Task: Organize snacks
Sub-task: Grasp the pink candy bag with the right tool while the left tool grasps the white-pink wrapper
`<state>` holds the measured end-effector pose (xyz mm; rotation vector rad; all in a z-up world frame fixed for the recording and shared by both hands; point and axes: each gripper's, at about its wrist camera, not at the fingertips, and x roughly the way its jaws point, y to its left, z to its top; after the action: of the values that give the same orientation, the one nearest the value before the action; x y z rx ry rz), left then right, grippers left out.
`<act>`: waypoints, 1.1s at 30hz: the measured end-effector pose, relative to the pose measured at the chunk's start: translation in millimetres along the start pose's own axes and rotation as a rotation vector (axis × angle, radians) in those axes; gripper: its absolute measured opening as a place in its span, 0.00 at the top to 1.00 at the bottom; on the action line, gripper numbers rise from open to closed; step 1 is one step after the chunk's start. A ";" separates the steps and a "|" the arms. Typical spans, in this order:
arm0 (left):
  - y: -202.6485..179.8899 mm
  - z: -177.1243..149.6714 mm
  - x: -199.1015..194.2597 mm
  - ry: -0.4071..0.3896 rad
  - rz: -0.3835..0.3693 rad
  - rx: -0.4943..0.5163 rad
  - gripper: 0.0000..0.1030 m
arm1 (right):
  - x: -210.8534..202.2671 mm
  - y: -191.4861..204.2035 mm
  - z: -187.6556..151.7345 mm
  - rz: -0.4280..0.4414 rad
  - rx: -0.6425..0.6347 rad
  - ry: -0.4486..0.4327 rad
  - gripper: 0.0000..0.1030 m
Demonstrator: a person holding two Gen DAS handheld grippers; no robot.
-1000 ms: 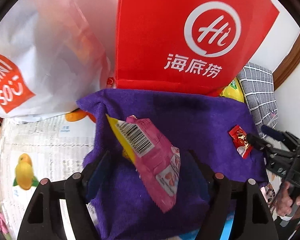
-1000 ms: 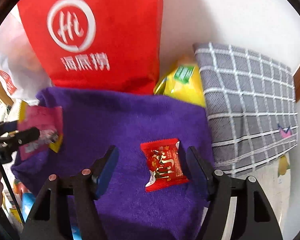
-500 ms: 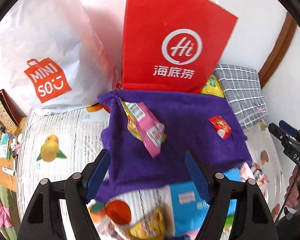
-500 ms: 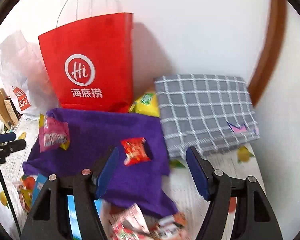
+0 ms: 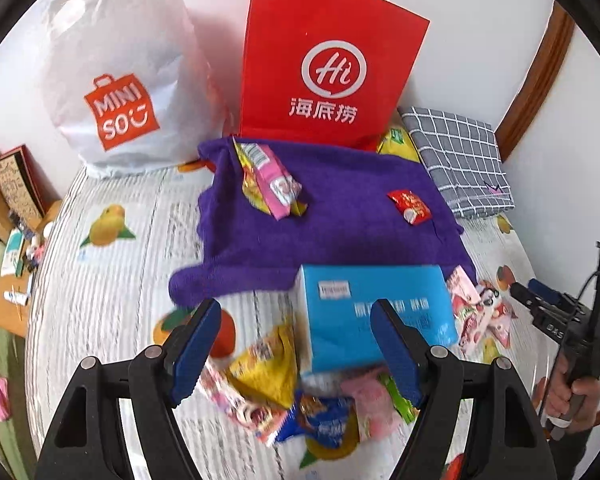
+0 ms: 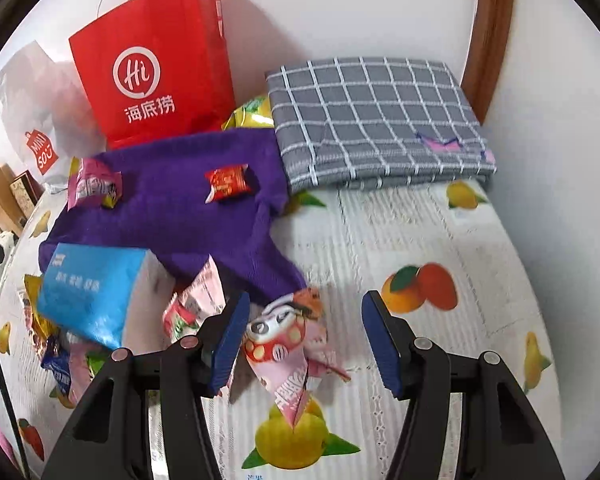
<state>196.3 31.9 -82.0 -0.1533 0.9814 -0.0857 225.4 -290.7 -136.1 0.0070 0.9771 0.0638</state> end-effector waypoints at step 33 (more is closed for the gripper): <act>62.7 -76.0 -2.3 0.032 0.016 -0.102 0.27 | 8.5 7.3 -77.0 0.039 0.026 -0.029 0.52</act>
<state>131.9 87.2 -132.1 -0.2386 1.0193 -0.0239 165.9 -284.6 -186.0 0.0509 0.9490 0.0862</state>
